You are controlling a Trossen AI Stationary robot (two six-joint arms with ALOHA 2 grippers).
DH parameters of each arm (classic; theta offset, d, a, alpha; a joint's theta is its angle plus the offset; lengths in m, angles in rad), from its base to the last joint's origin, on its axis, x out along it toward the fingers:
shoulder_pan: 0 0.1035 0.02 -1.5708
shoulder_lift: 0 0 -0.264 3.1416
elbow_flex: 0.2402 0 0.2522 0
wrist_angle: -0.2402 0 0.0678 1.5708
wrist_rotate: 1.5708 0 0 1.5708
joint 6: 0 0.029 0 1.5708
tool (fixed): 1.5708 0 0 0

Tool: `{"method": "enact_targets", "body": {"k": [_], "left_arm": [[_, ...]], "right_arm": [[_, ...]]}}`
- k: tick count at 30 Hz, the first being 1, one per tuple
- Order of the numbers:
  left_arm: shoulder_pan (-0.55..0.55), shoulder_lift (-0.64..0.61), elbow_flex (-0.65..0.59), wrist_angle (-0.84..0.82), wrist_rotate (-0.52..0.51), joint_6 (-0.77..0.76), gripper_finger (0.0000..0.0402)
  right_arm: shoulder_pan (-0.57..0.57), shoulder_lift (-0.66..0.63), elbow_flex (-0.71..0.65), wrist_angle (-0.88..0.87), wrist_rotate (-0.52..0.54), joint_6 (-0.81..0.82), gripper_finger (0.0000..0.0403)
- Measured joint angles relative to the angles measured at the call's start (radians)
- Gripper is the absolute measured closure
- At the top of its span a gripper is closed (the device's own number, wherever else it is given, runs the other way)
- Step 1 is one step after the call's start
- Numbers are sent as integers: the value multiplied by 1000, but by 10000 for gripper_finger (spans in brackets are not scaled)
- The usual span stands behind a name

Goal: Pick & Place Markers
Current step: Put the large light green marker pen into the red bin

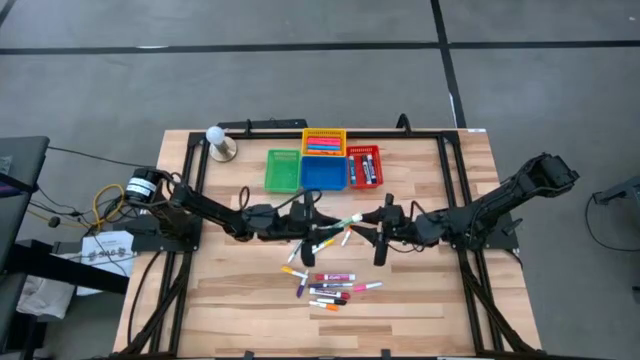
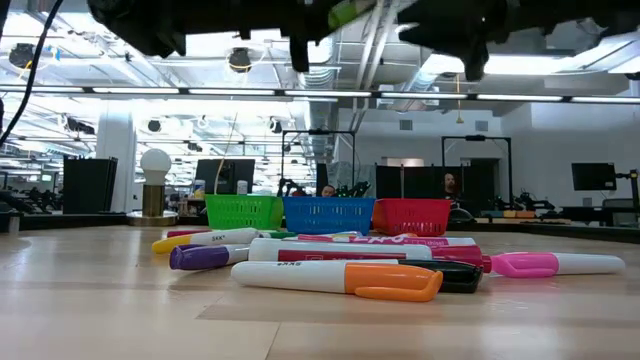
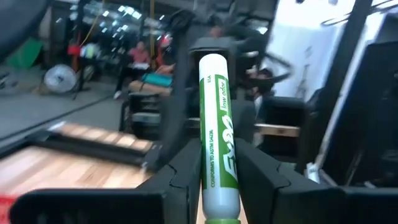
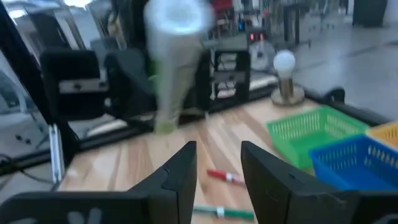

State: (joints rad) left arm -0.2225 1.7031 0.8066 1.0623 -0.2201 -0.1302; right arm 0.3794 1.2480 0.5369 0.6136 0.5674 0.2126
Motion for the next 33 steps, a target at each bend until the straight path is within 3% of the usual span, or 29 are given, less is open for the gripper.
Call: {"method": "enact_targets", "body": {"k": [3, 9, 18, 33], "left_arm": [[-18, 0, 0, 26, -1, 22, 316], [-21, 0, 0, 31, -4, 22, 316], [-21, 0, 0, 31, -11, 22, 316], [-18, 0, 0, 22, -12, 21, 316]], "right_arm": [[0, 0, 0, 73, -22, -50, 290], [0, 0, 0, 176, -198, -164, 290], [-54, 0, 0, 186, -230, -169, 288], [-88, 1, 0, 257, -307, -222, 190]]}}
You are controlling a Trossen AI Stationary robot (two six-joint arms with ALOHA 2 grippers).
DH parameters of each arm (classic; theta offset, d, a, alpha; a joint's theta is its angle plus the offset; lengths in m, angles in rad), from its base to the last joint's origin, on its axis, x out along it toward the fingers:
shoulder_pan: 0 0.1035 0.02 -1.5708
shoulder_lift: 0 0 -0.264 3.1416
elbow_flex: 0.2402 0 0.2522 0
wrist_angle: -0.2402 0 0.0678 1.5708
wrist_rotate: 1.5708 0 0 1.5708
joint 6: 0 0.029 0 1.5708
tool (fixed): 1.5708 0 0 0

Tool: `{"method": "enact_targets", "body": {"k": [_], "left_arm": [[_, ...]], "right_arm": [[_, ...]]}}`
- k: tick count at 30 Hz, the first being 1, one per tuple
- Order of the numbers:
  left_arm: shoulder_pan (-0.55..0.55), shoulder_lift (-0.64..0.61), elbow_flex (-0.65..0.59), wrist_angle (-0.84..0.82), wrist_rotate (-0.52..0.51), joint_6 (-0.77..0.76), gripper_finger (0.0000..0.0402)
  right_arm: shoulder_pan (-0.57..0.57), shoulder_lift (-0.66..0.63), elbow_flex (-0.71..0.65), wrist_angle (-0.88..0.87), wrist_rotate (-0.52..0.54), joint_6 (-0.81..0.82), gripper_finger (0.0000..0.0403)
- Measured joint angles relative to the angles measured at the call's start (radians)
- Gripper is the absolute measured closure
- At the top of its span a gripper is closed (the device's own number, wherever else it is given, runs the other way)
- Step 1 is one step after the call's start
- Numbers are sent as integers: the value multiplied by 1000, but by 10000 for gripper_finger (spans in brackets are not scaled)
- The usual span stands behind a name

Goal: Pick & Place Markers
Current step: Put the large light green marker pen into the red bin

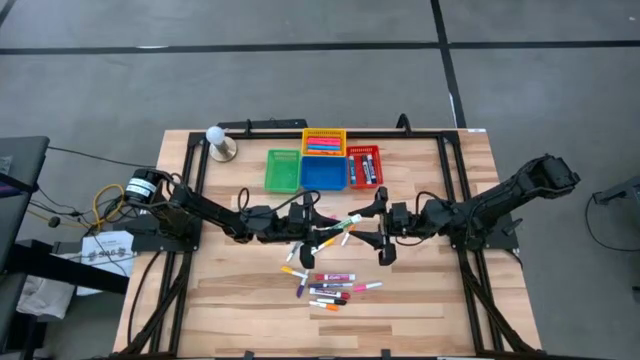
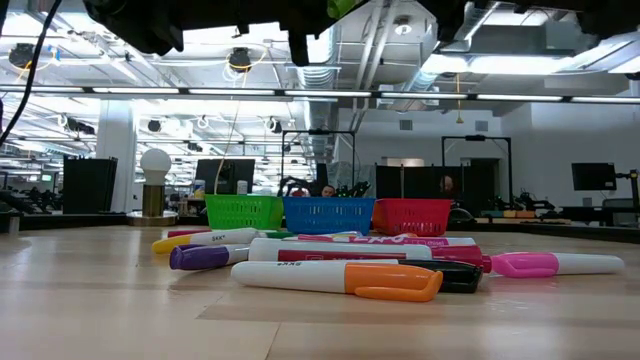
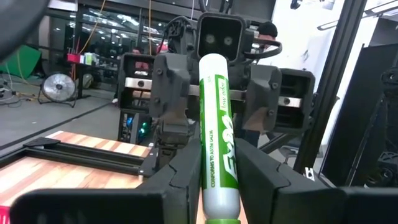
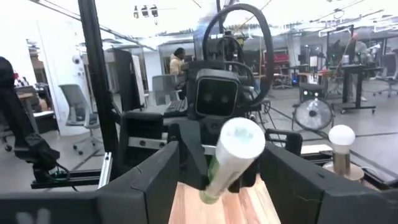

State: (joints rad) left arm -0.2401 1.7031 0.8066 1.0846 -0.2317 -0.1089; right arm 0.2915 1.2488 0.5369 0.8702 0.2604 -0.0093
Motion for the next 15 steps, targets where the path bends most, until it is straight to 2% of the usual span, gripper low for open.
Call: {"method": "enact_targets", "body": {"k": [9, 15], "left_arm": [[1, 0, 0, -3, 0, 0, 316], [1, 0, 0, -3, 0, 0, 316]], "right_arm": [[-27, 0, 0, -1, -3, 0, 188], [-24, 1, 0, -1, -3, -26, 222]]}}
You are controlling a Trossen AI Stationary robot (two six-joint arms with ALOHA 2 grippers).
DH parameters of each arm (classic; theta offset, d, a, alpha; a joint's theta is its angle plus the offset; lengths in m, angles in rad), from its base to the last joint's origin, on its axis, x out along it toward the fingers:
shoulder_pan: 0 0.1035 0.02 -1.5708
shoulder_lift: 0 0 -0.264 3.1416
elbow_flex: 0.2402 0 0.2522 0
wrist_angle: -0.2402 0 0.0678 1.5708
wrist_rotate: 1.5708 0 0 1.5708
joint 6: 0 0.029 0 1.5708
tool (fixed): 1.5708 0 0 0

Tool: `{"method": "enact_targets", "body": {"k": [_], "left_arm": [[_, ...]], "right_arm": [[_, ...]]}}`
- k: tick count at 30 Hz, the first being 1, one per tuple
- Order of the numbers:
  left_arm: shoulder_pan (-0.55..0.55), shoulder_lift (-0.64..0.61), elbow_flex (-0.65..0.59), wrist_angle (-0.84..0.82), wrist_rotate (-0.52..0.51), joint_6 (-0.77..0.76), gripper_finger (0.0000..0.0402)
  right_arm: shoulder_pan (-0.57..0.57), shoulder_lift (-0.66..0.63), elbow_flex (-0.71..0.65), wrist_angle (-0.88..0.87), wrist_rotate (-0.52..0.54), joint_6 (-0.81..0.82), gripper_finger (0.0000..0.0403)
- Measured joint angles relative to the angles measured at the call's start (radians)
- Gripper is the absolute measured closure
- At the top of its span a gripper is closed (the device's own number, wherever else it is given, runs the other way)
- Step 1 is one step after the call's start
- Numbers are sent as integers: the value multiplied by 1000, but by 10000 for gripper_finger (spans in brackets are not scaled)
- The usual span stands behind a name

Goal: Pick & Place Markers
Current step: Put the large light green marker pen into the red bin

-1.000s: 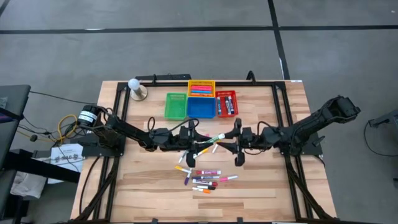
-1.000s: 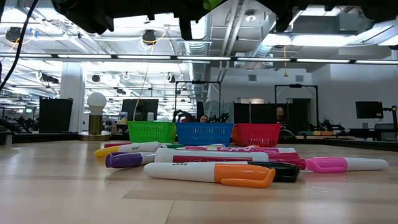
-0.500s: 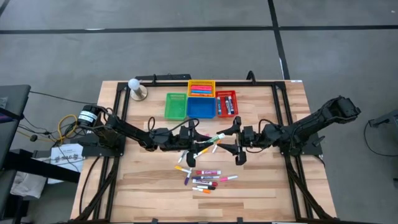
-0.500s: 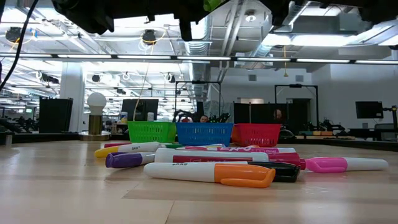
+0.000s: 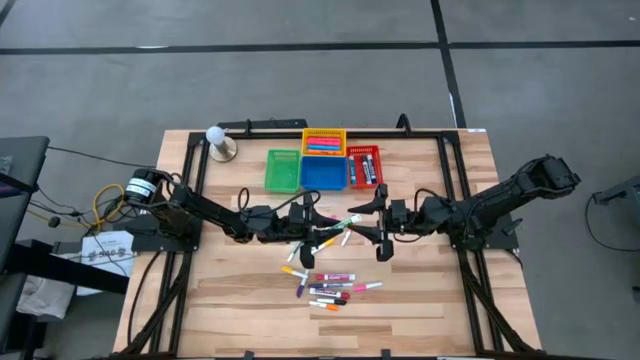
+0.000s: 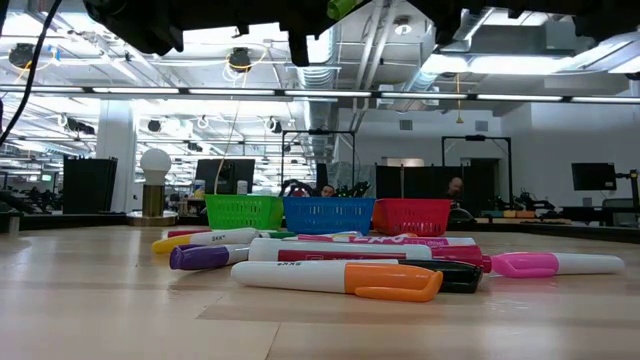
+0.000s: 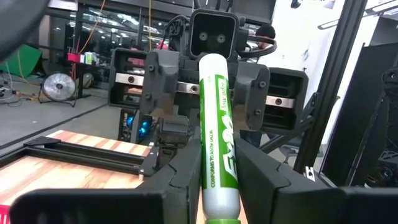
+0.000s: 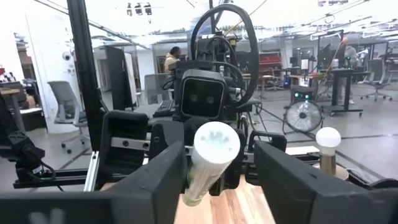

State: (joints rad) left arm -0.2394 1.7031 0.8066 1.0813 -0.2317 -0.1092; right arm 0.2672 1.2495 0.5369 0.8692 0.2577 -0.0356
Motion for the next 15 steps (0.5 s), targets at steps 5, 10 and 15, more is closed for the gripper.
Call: {"method": "enact_targets", "body": {"k": [5, 10, 15], "left_arm": [[0, 0, 0, 0, 0, 0, 316], [-1, 0, 0, -3, 7, 3, 316], [-1, 0, 0, -3, 6, 3, 316]], "right_arm": [[0, 0, 0, 0, -20, -24, 298], [-1, 0, 0, 0, -75, -30, 350], [-1, 0, 0, 1, -76, -40, 350]]}}
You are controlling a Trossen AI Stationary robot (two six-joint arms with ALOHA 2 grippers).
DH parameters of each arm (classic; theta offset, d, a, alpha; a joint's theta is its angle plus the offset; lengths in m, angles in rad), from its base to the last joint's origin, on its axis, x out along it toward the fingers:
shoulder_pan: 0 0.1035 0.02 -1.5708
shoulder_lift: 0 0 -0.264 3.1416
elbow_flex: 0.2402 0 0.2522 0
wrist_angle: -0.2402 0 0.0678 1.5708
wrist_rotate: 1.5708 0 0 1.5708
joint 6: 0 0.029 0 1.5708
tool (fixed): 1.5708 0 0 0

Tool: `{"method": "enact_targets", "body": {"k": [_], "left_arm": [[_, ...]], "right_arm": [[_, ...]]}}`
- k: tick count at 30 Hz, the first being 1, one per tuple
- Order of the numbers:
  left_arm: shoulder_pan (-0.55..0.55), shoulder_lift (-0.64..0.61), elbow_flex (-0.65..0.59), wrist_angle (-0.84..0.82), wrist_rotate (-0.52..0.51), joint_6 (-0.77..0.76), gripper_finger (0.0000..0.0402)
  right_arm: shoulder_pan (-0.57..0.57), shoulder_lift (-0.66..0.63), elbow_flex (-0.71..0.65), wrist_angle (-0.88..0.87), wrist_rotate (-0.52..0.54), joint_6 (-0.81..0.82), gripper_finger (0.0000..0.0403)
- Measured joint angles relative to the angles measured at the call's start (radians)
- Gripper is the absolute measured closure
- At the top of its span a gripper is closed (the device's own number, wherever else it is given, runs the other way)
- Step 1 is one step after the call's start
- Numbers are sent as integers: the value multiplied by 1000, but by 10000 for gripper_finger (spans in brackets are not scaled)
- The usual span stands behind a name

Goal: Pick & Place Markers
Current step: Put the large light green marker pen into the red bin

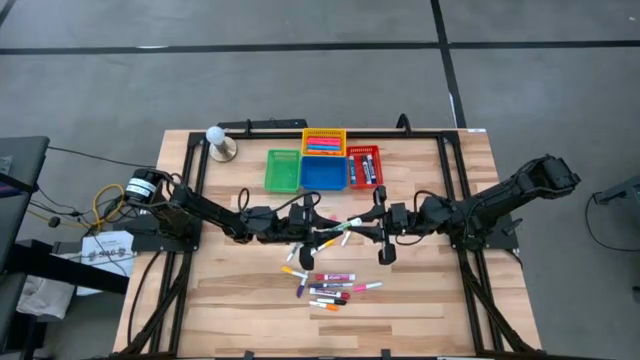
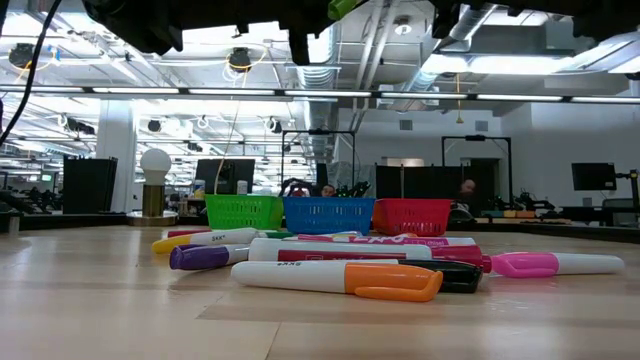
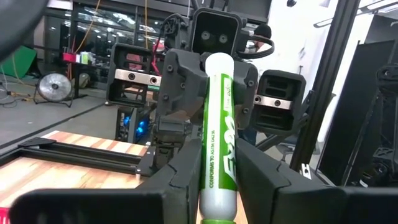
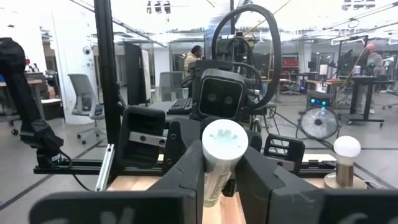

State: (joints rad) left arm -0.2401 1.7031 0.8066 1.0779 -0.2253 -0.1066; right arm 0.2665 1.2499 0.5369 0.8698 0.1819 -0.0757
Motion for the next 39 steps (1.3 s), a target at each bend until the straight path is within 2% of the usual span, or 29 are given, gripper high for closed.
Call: {"method": "enact_targets", "body": {"k": [7, 15, 21, 31, 35, 39], "left_arm": [[0, 0, 0, 1, -8, -2, 308], [1, 0, 0, -25, -16, 116, 237], [1, 0, 0, -44, -97, 208, 201], [-4, 0, 0, -41, -115, 252, 196], [-18, -6, 0, -38, -114, 249, 197], [-38, -39, 0, -32, -113, 227, 197]], "right_arm": [[-6, 0, 0, 5, 1, 20, 333], [-7, 0, 0, 8, 1, 19, 341], [-7, 0, 0, -5, 4, 23, 339], [-20, 0, 0, -69, 51, 23, 339], [-55, 0, 0, -137, 65, 38, 339], [-100, 0, 0, -250, 133, 79, 339]]}}
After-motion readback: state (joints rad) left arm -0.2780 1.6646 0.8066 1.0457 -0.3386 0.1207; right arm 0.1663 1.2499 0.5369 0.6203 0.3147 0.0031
